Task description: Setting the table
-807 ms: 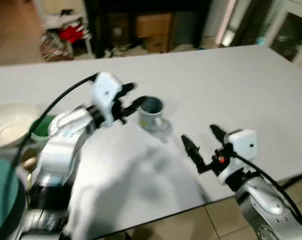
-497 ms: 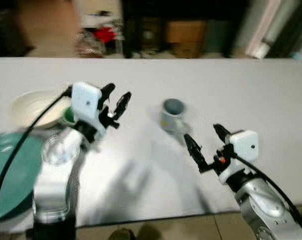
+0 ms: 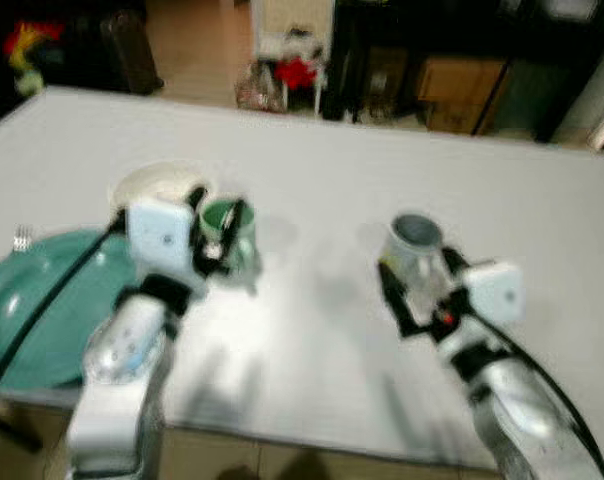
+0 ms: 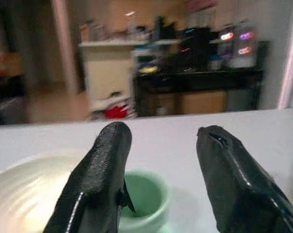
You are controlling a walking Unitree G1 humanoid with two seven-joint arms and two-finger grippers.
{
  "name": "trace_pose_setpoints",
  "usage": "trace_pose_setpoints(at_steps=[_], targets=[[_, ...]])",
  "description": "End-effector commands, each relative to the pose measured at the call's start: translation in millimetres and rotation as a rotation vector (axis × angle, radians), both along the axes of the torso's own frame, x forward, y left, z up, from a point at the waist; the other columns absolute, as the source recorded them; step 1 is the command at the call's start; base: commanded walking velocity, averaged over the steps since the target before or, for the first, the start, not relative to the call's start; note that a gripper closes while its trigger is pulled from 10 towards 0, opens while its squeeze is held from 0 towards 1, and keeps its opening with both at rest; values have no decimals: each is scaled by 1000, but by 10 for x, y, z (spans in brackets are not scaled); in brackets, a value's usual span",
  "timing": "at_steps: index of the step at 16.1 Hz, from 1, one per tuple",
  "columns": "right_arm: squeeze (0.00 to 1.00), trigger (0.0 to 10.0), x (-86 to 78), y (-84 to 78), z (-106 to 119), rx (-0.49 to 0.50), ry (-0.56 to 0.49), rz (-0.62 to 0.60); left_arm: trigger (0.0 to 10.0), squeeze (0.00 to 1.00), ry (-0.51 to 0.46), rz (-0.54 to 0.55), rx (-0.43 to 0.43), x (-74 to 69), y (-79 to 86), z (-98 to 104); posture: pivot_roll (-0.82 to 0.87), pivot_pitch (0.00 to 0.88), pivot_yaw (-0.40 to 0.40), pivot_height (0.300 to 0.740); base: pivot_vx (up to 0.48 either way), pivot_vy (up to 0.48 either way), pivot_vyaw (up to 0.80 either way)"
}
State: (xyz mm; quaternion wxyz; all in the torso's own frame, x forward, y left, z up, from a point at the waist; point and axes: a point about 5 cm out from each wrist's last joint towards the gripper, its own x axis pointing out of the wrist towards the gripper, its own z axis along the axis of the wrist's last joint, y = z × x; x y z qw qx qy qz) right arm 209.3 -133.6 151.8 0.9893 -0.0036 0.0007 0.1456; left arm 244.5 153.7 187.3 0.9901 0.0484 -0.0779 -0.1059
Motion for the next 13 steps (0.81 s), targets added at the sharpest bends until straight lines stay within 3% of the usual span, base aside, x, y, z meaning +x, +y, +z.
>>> trace_pose_setpoints(at_steps=[1, 8, 9, 11, 13], targets=[[0, 10000, 16, -41, 10, -11, -12, -7, 10000, 384, 6, 16, 7, 9, -5, 2, 50, 0, -61, 740, 0, 0, 788], [0, 10000, 52, -82, 15, 29, 8, -16, 10000, 404, 71, -52, 11, 8, -76, -22, 55, 0, -60, 740, 0, 0, 788], [0, 10000, 69, -125, 6, 6, -9, -77, 10000, 400, 53, -48, 46, 14, -62, -35, 57, 0, -52, 740, 0, 0, 794], [0, 10000, 106, -206, -17, -36, -22, -150, 10000, 392, 58, -90, 25, 21, -49, -52, 50, 0, -38, 740, 0, 0, 800], [0, 10000, 104, -266, -5, -39, -29, -153, 10000, 388, 62, -102, 13, 30, -17, -53, 49, 0, -31, 740, 0, 0, 800]])
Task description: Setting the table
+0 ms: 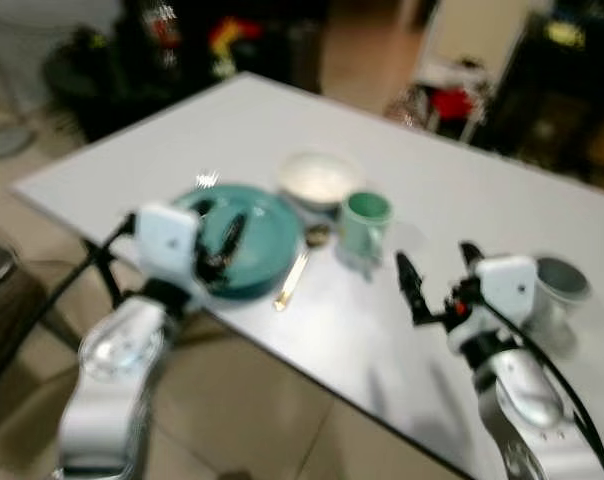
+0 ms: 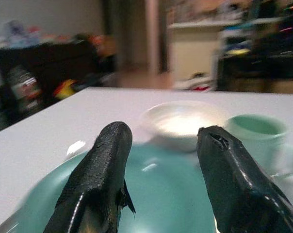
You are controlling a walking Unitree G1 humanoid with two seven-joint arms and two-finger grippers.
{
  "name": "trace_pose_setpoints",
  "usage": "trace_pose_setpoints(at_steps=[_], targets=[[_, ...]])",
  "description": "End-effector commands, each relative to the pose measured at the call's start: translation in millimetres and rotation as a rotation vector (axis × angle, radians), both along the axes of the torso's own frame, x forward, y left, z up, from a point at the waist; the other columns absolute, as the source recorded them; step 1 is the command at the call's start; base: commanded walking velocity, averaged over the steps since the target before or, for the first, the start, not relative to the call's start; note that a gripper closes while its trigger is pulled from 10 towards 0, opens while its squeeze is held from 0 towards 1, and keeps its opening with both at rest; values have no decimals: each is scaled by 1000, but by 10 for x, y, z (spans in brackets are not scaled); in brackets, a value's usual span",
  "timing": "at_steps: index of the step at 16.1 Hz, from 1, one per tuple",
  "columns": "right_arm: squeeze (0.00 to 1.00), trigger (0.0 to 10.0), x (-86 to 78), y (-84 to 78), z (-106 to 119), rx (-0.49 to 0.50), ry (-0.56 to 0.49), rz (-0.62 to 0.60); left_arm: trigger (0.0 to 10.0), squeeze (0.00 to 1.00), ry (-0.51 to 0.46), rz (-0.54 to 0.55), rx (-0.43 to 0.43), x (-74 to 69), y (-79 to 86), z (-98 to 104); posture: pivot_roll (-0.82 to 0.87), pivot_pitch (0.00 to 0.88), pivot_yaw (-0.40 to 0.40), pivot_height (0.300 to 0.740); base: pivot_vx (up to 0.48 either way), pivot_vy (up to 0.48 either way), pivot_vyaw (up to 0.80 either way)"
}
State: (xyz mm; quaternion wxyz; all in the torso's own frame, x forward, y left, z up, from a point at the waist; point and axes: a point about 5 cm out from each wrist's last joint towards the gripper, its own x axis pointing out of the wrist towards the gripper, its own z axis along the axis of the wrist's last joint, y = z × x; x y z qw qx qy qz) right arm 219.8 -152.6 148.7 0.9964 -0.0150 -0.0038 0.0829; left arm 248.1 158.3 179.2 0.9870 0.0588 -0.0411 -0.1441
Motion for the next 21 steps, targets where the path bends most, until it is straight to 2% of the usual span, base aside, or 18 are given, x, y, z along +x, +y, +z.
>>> trace_pose_setpoints(at_steps=[1, 2, 3, 4, 5, 8, 11, 17, 21], targets=[[0, 10000, -4, -117, 32, -13, -18, -31, 10000, 376, -19, -51, -9, -4, -49, 34, 49, 0, -28, 740, 0, 0, 800], [0, 10000, -6, -145, 36, -9, -19, -35, 10000, 376, -25, -67, 2, -3, -41, 40, 49, 0, -28, 740, 0, 0, 800], [0, 10000, -6, -188, 30, 26, -16, -40, 10000, 200, 12, -100, 85, 7, -15, 0, 46, 0, -5, 740, 0, 0, 800], [0, 10000, -9, -203, 13, 43, -10, -48, 10000, 0, 33, -118, 128, 14, 4, -25, 38, 0, 13, 740, 0, 0, 800], [0, 10000, -18, -207, -16, 63, 1, -47, 10000, 0, 68, -128, 179, 27, 51, -75, 26, 0, 34, 740, 0, 0, 800], [0, 10000, -51, -186, -21, 123, 9, -50, 10000, 0, 109, -63, 125, -45, 130, -159, 24, 0, 47, 740, 0, 0, 800], [0, 10000, -77, -125, -85, 159, 20, -104, 10000, 0, 87, -73, 125, -41, 20, -159, 27, 0, 34, 740, 0, 0, 800], [0, 10000, -75, -93, -140, 171, 47, -84, 10000, 0, 83, -54, 96, -9, 3, -153, 31, 0, 19, 740, 0, 0, 800], [0, 10000, -83, -93, -222, 158, 100, -133, 10000, 0, 100, -41, 96, -52, -13, -186, 40, 0, 2, 740, 0, 405, 314]])
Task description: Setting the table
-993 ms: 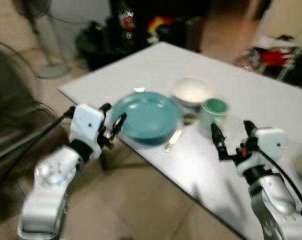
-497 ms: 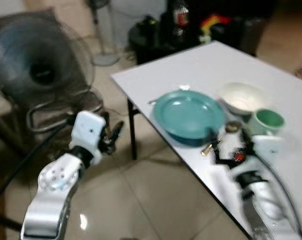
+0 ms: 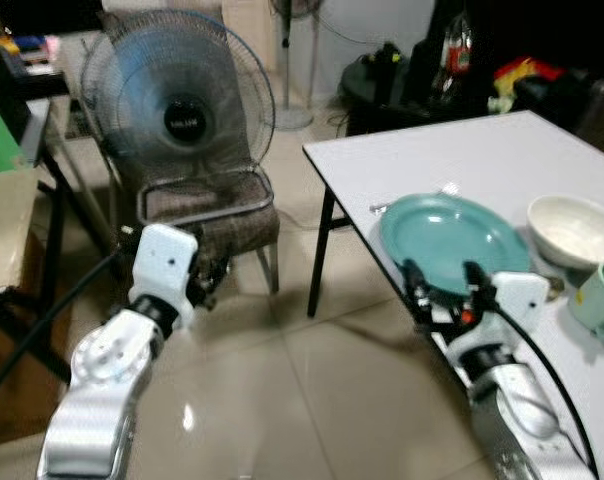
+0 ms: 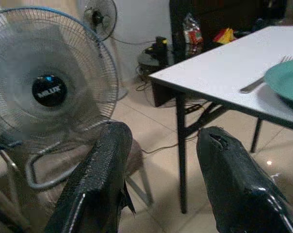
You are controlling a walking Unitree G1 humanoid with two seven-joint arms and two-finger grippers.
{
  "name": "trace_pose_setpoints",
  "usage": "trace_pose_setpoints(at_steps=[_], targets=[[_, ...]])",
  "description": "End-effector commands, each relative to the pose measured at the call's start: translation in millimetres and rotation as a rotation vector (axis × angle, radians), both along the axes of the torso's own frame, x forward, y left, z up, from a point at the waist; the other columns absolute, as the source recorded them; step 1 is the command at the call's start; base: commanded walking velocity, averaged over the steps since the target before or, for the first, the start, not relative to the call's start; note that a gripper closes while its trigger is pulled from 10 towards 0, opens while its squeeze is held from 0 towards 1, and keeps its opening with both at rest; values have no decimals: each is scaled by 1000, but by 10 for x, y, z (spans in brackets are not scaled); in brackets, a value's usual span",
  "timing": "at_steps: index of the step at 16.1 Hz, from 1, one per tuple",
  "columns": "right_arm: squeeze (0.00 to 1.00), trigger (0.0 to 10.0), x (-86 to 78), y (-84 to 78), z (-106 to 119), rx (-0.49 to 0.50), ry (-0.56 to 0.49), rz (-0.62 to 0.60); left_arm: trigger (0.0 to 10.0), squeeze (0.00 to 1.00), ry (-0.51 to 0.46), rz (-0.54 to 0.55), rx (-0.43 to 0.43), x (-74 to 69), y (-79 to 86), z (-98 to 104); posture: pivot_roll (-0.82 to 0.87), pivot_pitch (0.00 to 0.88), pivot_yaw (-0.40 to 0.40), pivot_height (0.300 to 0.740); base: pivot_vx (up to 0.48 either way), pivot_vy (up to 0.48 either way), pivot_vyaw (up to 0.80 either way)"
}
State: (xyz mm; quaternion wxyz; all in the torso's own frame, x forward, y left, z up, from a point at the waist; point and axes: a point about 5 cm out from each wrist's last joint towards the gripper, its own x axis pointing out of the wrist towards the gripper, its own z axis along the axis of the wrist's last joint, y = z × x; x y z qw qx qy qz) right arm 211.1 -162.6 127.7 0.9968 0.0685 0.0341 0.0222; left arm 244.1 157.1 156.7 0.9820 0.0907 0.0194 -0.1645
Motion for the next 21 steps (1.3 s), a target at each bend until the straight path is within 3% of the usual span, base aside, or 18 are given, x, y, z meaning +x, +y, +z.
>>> trace_pose_setpoints(at_steps=[1, 4, 5, 10, 14, 16, 17, 18, 21], targets=[[0, 10000, 3, 15, -29, 9, 34, 3, 10000, 0, -12, -13, 12, -18, -13, 39, 42, 0, -2, 740, 0, 416, 0], [0, 10000, 30, -7, -60, -16, 63, -13, 10000, 0, -12, -2, 15, -12, -1, 36, 40, 0, 0, 740, 0, 421, 0], [0, 10000, 48, -40, -79, -72, 81, -31, 10000, 0, -14, -1, 17, 1, -3, 39, 41, 0, -2, 740, 0, 420, 0], [0, 10000, 106, -81, 22, 5, -5, -9, 10000, 0, -21, 14, 23, -6, 21, 58, 61, 0, -13, 740, 0, 419, 0], [0, 10000, 88, -8, -28, 83, 59, 104, 10000, 0, -14, 31, 22, -26, 38, 30, 69, 0, -21, 740, 0, 415, 0], [0, 10000, 96, -12, 2, 117, 43, 102, 10000, 0, -16, 35, 22, -21, 36, 34, 73, 0, -27, 740, 0, 418, 0], [0, 10000, 110, -11, 43, 123, 13, 88, 10000, 0, -17, 38, 22, -27, 41, 34, 73, 0, -29, 740, 0, 416, 0], [0, 10000, 138, -26, 60, 46, -23, 64, 10000, 0, -18, 39, 24, -28, 42, 33, 74, 0, -30, 740, 0, 412, 0], [0, 10000, 137, -10, 13, 43, 13, 103, 10000, 0, -26, 43, 27, -22, 38, 43, 78, 0, -34, 740, 0, 415, 0]])
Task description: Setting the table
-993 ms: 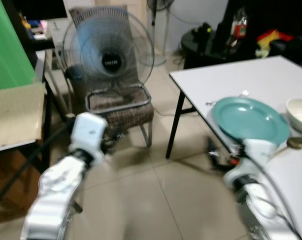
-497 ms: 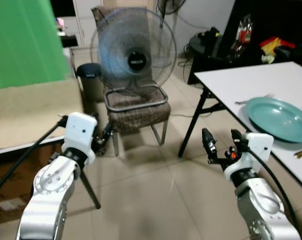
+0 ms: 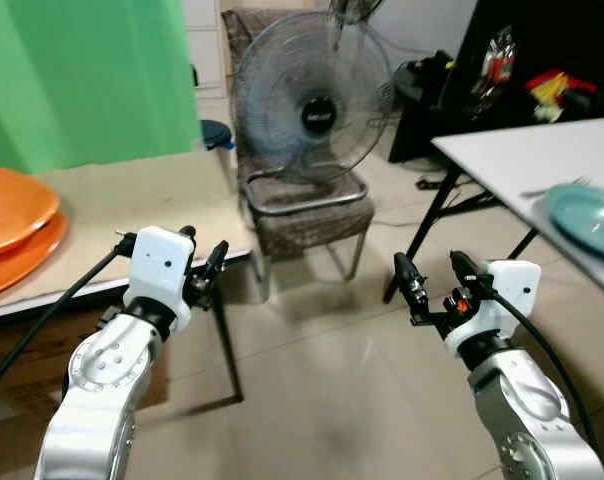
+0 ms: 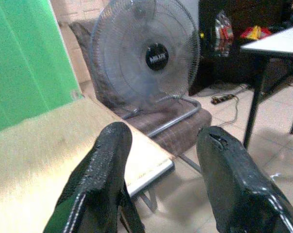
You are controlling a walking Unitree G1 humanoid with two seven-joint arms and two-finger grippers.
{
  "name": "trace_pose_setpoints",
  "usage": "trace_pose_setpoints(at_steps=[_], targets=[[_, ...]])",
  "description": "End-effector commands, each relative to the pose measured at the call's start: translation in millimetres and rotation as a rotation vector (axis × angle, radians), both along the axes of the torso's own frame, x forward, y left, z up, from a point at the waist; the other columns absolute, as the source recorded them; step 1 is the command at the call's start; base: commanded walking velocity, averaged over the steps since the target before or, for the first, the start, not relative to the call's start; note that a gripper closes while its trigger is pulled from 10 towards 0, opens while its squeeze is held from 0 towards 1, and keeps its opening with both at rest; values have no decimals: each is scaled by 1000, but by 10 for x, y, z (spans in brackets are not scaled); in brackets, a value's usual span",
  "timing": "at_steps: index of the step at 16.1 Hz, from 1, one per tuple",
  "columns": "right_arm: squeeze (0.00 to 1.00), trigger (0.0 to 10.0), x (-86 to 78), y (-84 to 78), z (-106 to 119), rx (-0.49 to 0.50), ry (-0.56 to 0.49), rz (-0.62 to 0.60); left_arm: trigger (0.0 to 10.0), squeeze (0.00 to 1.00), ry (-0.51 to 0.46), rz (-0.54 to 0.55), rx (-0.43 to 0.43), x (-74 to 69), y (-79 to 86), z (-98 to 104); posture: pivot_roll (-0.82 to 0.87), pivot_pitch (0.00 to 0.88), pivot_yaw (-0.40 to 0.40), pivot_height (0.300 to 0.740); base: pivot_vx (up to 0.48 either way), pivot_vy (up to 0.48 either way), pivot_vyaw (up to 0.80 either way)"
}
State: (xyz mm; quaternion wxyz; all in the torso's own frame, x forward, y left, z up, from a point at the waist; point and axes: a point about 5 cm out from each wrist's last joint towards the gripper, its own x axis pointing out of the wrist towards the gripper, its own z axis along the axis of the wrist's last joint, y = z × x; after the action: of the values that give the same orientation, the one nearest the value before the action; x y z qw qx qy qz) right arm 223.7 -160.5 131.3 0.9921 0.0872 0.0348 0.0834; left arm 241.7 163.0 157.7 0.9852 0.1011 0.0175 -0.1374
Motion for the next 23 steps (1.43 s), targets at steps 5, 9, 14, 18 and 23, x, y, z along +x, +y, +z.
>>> trace_pose_setpoints(at_steps=[5, 9, 14, 18, 23], targets=[[0, 10000, -4, -41, -52, 54, 27, -30, 10000, 0, -31, 8, -26, 29, -39, 80, 79, 0, -35, 740, 0, 81, 0], [0, 10000, -9, 24, -40, 34, 15, 22, 10000, 0, -49, 9, -24, 63, -36, 122, 85, 0, -35, 740, 0, 0, 200], [0, 10000, 6, 31, -50, 32, 15, 23, 10000, 0, -56, -5, -27, 62, -46, 149, 87, 0, -35, 740, 0, 0, 799], [0, 10000, 13, 50, -60, 35, 16, 40, 10000, 0, -58, -17, -17, 52, -53, 155, 95, 0, -40, 740, 0, 0, 794], [0, 10000, 46, 85, -69, 39, 14, 63, 10000, 0, -62, -26, -6, 45, -63, 169, 111, 0, -48, 740, 0, 0, 794]])
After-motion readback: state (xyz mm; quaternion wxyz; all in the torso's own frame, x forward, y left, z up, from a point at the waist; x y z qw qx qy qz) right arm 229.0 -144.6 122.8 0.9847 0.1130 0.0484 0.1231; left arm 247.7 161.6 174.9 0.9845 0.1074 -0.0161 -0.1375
